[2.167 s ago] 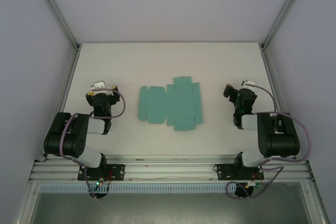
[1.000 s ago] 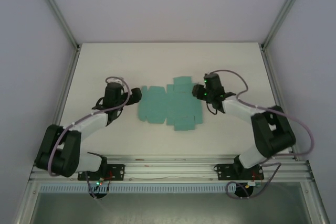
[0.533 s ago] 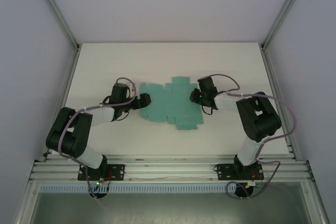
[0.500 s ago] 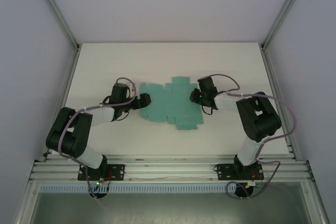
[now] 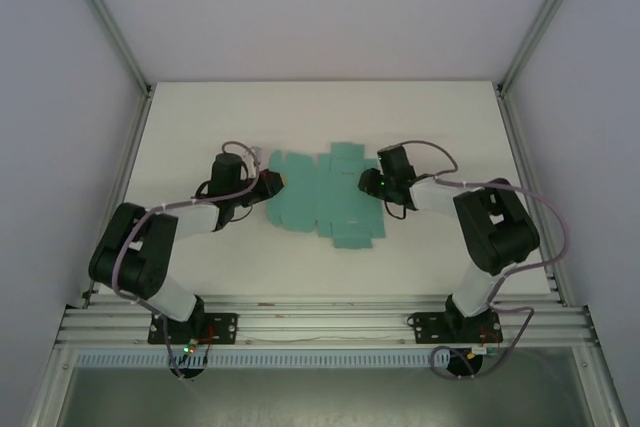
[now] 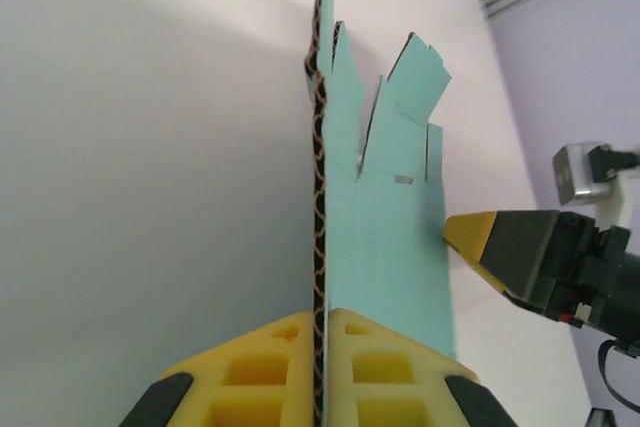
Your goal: Assemble paper box
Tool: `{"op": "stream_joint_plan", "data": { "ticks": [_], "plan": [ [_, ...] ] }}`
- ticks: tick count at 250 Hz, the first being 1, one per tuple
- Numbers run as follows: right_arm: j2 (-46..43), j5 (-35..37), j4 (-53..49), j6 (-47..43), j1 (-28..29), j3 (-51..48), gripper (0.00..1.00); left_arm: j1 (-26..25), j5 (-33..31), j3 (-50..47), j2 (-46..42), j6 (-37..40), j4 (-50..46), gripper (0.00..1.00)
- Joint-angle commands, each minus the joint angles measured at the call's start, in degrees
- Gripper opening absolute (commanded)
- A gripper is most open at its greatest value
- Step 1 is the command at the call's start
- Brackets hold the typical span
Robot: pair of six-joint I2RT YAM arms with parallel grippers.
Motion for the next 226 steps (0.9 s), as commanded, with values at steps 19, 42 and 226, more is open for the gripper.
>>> {"op": "stream_joint_plan", "data": {
  "ticks": [19, 42, 226],
  "plan": [
    [-13.8, -12.5, -4.5, -5.9, -5.6, -1.1, 0.65, 0.3, 0.8, 1.4, -11.1, -2.4, 0.2, 0.00],
    [-19.0, -19.1, -5.3, -8.3, -8.6, -1.9, 0.71, 0.4, 1.1, 2.0, -16.7, -3.7, -0.9, 0.00],
    [-27.0, -43.0, 0.0, -11.7, -12.0, -5.8, 0.03, 0.7, -0.3, 0.4, -33.5, -4.3, -5.2, 0.00]
  ]
}}
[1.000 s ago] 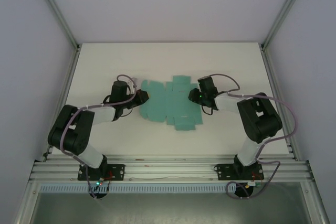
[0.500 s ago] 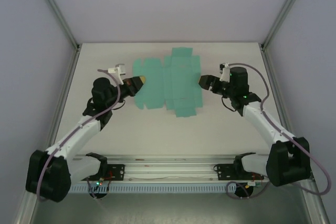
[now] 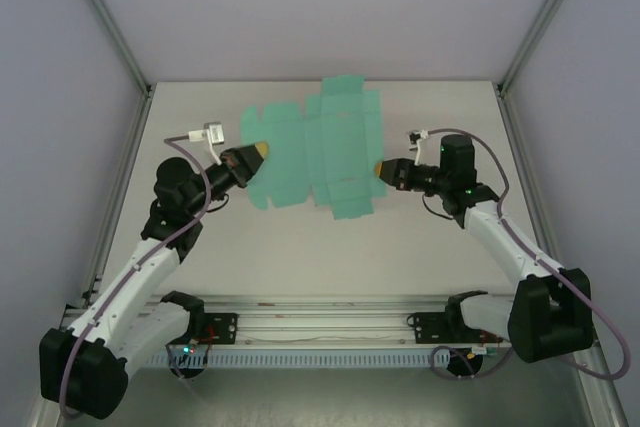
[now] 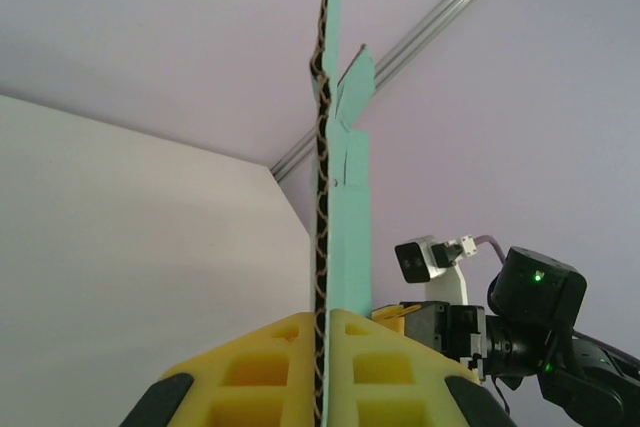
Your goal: Assemble paper box
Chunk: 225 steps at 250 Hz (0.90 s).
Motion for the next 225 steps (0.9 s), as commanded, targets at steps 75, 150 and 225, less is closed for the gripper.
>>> {"op": "stream_joint_plan", "data": {
  "ticks": [75, 150, 225],
  "plan": [
    [1.8, 8.2, -14.9, -20.2, 1.7, 4.2, 0.00, 0.4, -24.7, 1.4, -3.9, 9.1, -26.4, 1.00],
    [16.1, 43.9, -23.3, -43.1, 14.0, 13.1, 0.00, 0.4, -22.1, 3.4, 0.9, 11.3, -32.7, 1.00],
    [21.5, 54.8, -7.4, -51.3, 20.2, 13.3, 0.00, -1.8, -1.3, 6.8, 15.8, 4.2, -13.3, 1.00]
  ]
}}
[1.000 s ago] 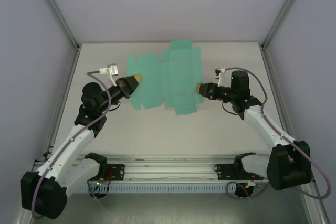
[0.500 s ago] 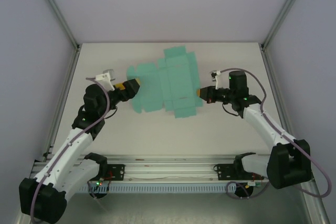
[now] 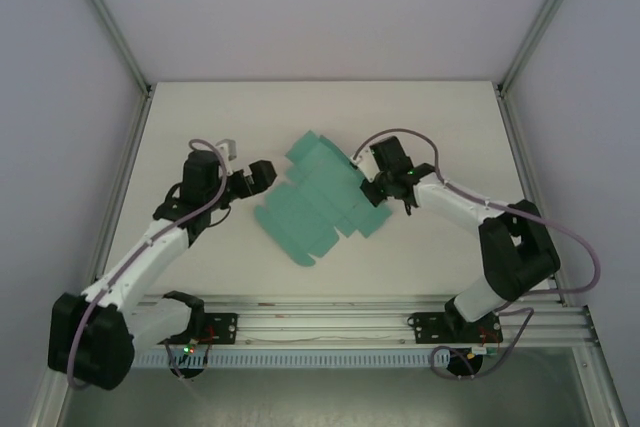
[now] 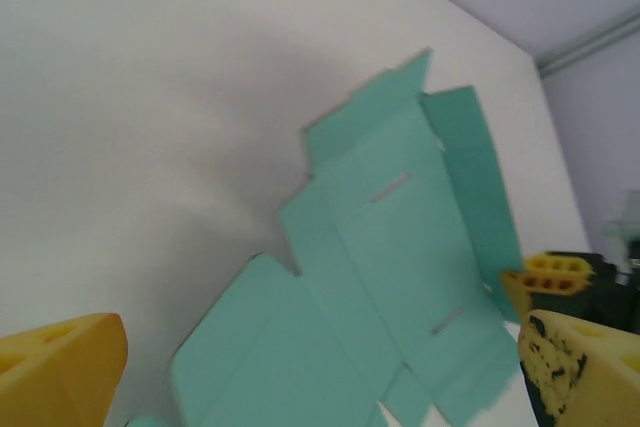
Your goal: Assemble paper box
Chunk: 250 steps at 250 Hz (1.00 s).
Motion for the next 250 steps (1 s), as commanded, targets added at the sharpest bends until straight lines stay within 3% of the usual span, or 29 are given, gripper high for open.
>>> {"op": "stream_joint_plan", "data": {
  "ticks": [1, 54, 128, 198, 250],
  "plan": [
    [0.4, 6.4, 7.4, -5.2, 1.4, 0.6, 0.00, -1.7, 10.0, 3.6, 4.4, -3.5, 11.0, 1.00],
    [0.4, 9.0, 14.8, -12.6, 5.4, -3.7, 0.00, -3.9, 13.0, 12.6, 14.1, -3.5, 11.7, 1.00],
    [0.5, 19.5, 21.9, -22.0, 9.7, -6.3, 0.00, -5.4, 7.4, 25.0, 21.4, 3.4, -0.2, 1.00],
    [0.8, 19.8, 20.7, -24.0, 10.7, -4.8, 0.00, -7.8, 4.2, 32.2, 30.0, 7.8, -9.6, 1.00],
    [0.7, 19.9, 20.0, -23.7, 10.7, -4.1, 0.00, -9.1, 2.6, 31.5, 31.2, 8.2, -11.4, 0.84]
  ]
}}
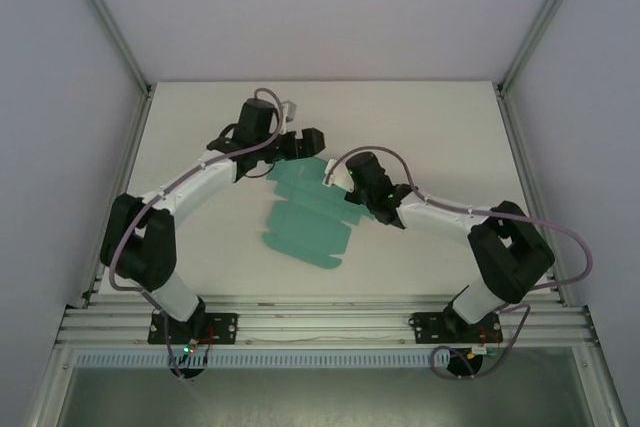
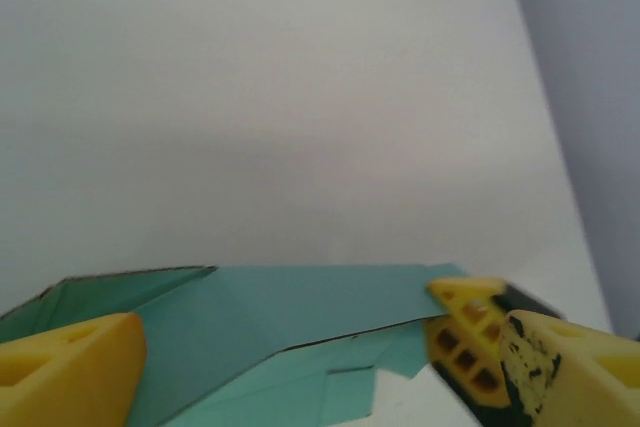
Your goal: Assemble paper box
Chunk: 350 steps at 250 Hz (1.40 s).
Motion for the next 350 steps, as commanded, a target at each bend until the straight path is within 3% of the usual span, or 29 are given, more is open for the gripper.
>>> {"op": "stream_joint_plan", "data": {
  "ticks": [1, 56, 97, 119, 161, 220, 256, 278, 304, 322, 340, 350],
  "plan": [
    [0.3, 1.9, 0.6, -0.7, 0.2, 1.4, 0.00, -0.9, -1.6, 0.8, -0.4, 1.5, -2.1, 0.84],
    [0.3, 1.1, 1.9, -2.0, 0.8, 1.0, 0.00, -1.1, 4.6, -2.1, 2.3, -4.5, 6.9, 0.62],
    [-0.1, 0.6, 2.2, -2.8, 1.3, 1.7, 0.00, -1.1, 6.0, -2.8, 3.6, -8.4, 10.8, 0.60],
    [-0.8, -0.6, 3.2, -2.6, 1.4, 1.5, 0.00, -1.2, 6.4, -4.2, 3.5, -10.6, 14.2, 0.53],
    [-1.9, -1.5, 5.4, -1.6, 1.6, 0.6, 0.00, -1.1, 6.5, -7.6, 3.1, -17.3, 22.4, 0.53],
    [-4.8, -5.8, 7.4, 1.7, 1.6, -1.5, 0.00, -1.0, 8.3, -17.5, 1.4, -32.4, 48.7, 0.51],
    [-5.6, -5.8, 7.6, 2.6, 1.6, -2.2, 0.00, -0.6, 13.4, -19.4, 1.6, -37.6, 58.2, 0.52],
    [-5.9, -4.4, 7.2, 2.6, 1.5, -2.4, 0.00, -0.2, 12.2, -19.4, -1.4, -32.6, 50.7, 0.54],
    [-6.5, -4.0, 5.9, 3.3, 0.8, -2.8, 0.00, -0.3, 4.1, -18.6, -8.7, -20.1, 32.9, 0.62],
    [-7.0, -4.1, 4.8, 4.0, 0.3, -3.1, 0.00, -0.2, -2.1, -19.5, -14.2, -13.5, 24.0, 0.75],
    [-7.6, -3.7, 4.2, 4.1, -0.1, -3.6, 0.00, 0.1, -11.1, -20.0, -18.9, -8.3, 14.1, 0.98],
    [-8.0, -4.0, 3.5, 4.2, -0.5, -3.6, 0.00, 0.5, -16.1, -20.2, -20.9, -6.4, 9.1, 1.00]
  ]
}}
